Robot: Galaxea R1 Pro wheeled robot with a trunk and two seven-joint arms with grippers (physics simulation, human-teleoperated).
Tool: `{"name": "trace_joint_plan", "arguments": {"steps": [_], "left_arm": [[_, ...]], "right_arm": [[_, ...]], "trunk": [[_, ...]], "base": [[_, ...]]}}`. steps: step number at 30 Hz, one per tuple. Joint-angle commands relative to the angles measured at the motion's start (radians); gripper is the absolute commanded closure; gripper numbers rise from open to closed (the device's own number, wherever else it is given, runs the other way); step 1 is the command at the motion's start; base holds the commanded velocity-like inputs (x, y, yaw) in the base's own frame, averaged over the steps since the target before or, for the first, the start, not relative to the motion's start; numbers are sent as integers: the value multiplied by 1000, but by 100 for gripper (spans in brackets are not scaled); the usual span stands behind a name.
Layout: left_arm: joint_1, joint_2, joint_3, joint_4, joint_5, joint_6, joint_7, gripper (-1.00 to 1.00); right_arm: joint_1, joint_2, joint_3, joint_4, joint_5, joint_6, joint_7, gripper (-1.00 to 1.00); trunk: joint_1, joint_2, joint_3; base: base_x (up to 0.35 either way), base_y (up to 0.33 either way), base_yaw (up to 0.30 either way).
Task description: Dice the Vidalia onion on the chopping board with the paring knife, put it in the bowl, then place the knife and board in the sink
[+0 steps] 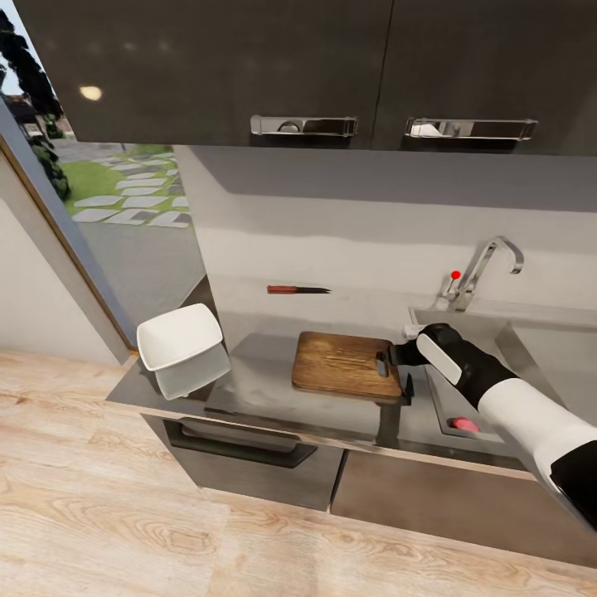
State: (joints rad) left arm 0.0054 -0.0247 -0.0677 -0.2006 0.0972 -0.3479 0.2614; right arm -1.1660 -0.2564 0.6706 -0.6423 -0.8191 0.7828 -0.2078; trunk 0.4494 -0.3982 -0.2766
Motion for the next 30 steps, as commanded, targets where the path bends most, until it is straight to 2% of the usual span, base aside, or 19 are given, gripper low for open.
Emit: {"name": "trace_joint_plan", "arguments": {"steps": [1, 10, 16, 19, 23, 26, 30], "left_arm": [[0, 0, -8, -2, 10, -2, 4, -100], [0, 0, -8, -1, 10, -2, 4, -100], [0, 0, -8, 0, 10, -2, 4, -100], [0, 0, -8, -1, 10, -2, 4, -100], [0, 0, -8, 0, 10, -2, 4, -100], [0, 0, -8, -1, 10, -3, 4, -100], [0, 0, -8, -1, 10, -2, 4, -100]], "right_arm": [[-1, -1, 6, -3, -11, 1, -9, -100], [-1, -1, -5, -21, -10, 8, -14, -100], [-2, -10, -33, -70, -7, 34, -17, -100], [-4, -15, -76, -113, -6, 92, -21, -100], [-8, -25, -163, -180, -4, 167, -45, -100], [-10, -28, -200, -210, -3, 187, -84, -100], [-12, -30, -227, -237, -3, 197, -151, -100]], "trunk": [[1, -2, -2], [1, -2, -2], [1, -2, -2], [1, -2, -2], [1, -2, -2], [1, -2, -2], [1, -2, -2]], "base": [[0, 0, 0], [0, 0, 0], [0, 0, 0], [0, 0, 0], [0, 0, 0], [0, 0, 0], [0, 0, 0]]}}
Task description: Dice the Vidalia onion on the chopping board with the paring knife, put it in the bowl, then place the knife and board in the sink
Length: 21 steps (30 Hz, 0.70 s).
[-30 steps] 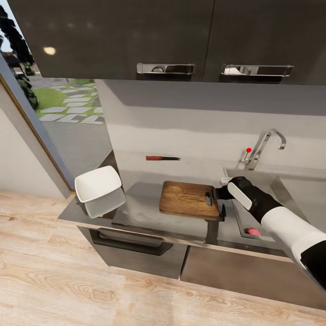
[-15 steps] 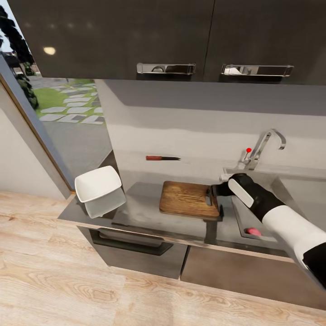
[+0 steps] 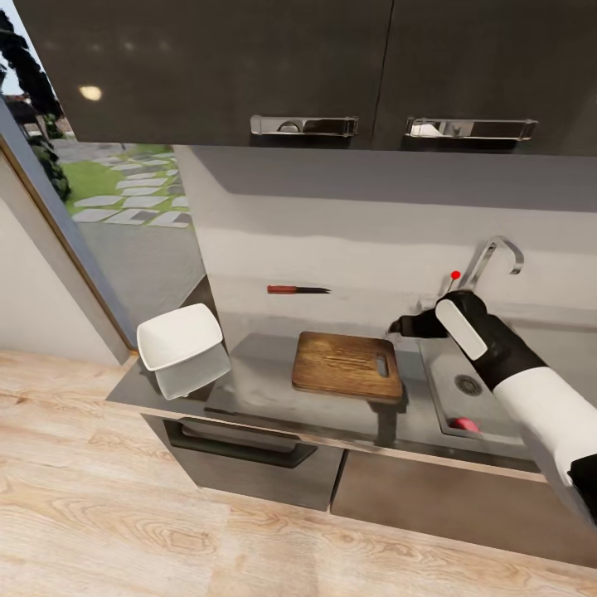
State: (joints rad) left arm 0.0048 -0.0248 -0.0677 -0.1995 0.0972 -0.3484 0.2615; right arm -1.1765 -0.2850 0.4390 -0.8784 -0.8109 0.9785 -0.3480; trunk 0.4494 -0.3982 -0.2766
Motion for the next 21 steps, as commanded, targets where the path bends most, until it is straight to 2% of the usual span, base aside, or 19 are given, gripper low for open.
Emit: {"name": "trace_joint_plan", "arguments": {"steps": [1, 3, 6, 21], "left_arm": [[1, 0, -8, -2, 10, -2, 4, -100], [0, -1, -8, -1, 10, -1, 4, -100], [1, -1, -8, -1, 10, -1, 4, -100], [1, -1, -8, -1, 10, -1, 4, -100]], "right_arm": [[-2, -1, 2, -3, -11, 1, -19, -100], [-2, -2, -5, -10, -11, 3, -50, -100], [-2, -2, -6, -11, -10, 2, -57, -100], [-2, -1, -6, -10, -10, 1, -65, -100]], "trunk": [[1, -2, -2], [1, -2, -2], [1, -2, -2], [1, -2, -2]], "base": [[0, 0, 0], [-49, 17, 0], [-163, 103, 0], [-261, 155, 0]]}}
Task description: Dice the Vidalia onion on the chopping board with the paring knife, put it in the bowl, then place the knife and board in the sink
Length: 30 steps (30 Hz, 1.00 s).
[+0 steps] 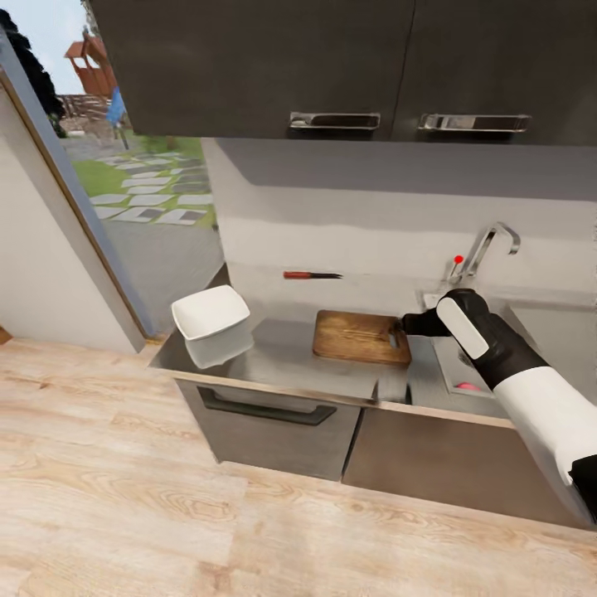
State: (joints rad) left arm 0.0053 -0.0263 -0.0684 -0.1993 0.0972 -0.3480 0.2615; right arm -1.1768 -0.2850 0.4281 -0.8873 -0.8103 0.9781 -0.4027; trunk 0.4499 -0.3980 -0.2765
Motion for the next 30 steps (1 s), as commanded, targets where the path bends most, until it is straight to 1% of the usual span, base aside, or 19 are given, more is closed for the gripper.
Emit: {"name": "trace_joint_plan", "arguments": {"steps": [1, 14, 22, 30], "left_arm": [[0, 0, -8, -2, 10, -2, 4, -100], [0, -1, -8, -2, 10, -2, 4, -100], [1, -1, -8, -2, 10, -2, 4, -100], [0, -1, -8, -2, 10, -2, 4, -100]], "right_arm": [[-1, -1, 5, -1, -10, 1, -10, -100], [-1, 0, 5, 4, -10, 0, -9, -100], [-1, -1, 6, 6, -10, -1, -11, -100], [-1, -2, 7, 9, -10, -2, -42, -100]], "trunk": [[0, -2, -2], [0, -2, -2], [0, -2, -2], [0, -2, -2]], "base": [[-281, 147, 0], [-289, 133, 0], [-325, 24, 0], [-335, 2, 0]]}}
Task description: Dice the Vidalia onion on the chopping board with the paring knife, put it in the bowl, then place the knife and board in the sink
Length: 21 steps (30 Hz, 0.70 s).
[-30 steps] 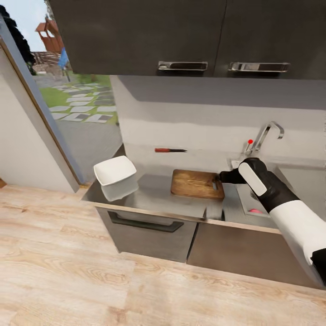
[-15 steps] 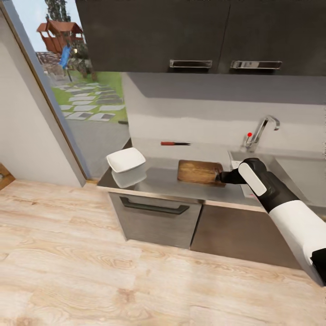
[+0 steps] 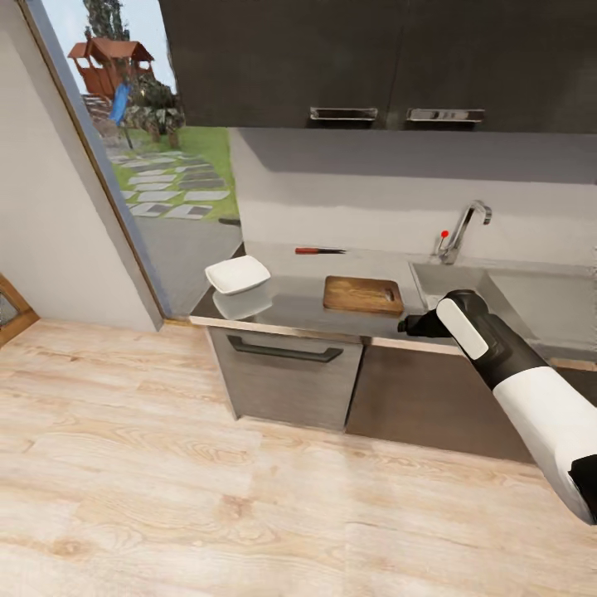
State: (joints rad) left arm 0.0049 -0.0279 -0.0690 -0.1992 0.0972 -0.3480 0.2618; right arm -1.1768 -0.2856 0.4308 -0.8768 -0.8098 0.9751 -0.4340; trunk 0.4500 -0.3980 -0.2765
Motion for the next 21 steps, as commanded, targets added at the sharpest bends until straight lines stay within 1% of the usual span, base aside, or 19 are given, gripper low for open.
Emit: {"name": "trace_joint_plan", "arguments": {"steps": [1, 10, 15, 19, 21], "left_arm": [[1, 0, -8, -2, 10, -2, 4, -100], [0, 0, -8, -2, 10, -2, 4, -100], [1, 1, -7, -2, 10, -2, 4, -100], [0, 2, -7, -2, 10, -2, 4, -100], [1, 2, -7, -2, 10, -2, 4, -100]], "right_arm": [[-1, -1, 5, -1, -11, 1, -12, -100], [-1, -1, 5, 2, -9, -5, -20, -100], [-1, 0, 7, 33, -8, -48, -21, -100], [-1, 2, 8, 99, -9, -100, -18, -100], [-1, 3, 9, 130, -9, -129, -17, -100]], "trunk": [[0, -2, -2], [0, -2, -2], [0, -2, -2], [0, -2, -2], [0, -2, -2]], "base": [[-337, 0, 0], [-337, 0, 0], [-337, 0, 0], [-310, 0, 0], [-193, 0, 0]]}}
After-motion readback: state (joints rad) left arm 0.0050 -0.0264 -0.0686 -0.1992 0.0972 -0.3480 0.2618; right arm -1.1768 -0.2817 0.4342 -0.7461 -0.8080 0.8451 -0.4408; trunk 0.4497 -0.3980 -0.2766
